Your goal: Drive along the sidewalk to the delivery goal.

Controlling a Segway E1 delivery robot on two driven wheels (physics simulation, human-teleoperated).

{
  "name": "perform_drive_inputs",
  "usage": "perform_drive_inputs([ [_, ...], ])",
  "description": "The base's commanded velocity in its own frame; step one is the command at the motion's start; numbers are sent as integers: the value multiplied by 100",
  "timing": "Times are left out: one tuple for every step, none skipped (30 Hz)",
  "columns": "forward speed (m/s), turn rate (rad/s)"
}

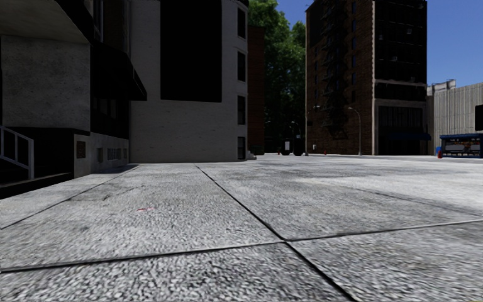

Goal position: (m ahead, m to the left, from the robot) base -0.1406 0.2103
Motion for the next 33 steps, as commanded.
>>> perform_drive_inputs([
  [94,6],
  [66,0],
  [66,0],
  [0,0],
  [0,0],
  [0,0],
  [0,0],
  [0,0],
  [0,0],
  [0,0],
  [0,0],
  [0,0],
  [0,0],
  [0,0],
  [0,0],
  [0,0],
  [0,0],
  [0,0],
  [0,0],
  [0,0],
  [0,0],
  [0,0],
  [0,0],
  [0,0],
  [0,0],
  [0,0],
  [0,0],
  [0,0],
  [0,0],
  [0,0],
  [0,0],
  [0,0],
  [0,0],
])
